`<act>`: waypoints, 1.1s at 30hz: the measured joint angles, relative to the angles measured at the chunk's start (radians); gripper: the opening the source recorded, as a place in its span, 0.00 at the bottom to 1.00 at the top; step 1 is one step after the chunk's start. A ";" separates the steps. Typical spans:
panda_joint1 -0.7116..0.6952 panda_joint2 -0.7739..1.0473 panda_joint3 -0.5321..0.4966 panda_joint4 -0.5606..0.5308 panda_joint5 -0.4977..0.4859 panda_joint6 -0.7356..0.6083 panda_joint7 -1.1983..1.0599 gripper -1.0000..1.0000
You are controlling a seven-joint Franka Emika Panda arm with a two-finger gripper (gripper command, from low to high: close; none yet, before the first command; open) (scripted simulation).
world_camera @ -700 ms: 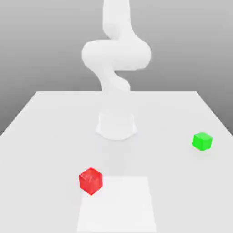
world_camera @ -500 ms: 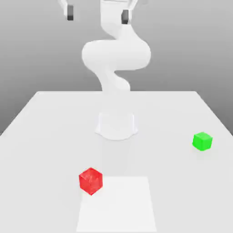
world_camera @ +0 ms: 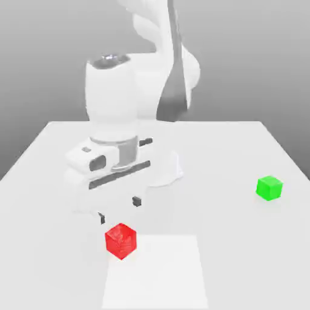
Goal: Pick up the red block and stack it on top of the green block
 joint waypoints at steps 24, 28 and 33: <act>-0.105 0.091 0.119 0.002 0.082 0.071 -0.081 0.00; -0.084 0.005 0.149 -0.012 0.020 -0.002 0.001 0.00; 0.052 -0.024 0.260 -0.014 0.047 -0.032 0.162 0.00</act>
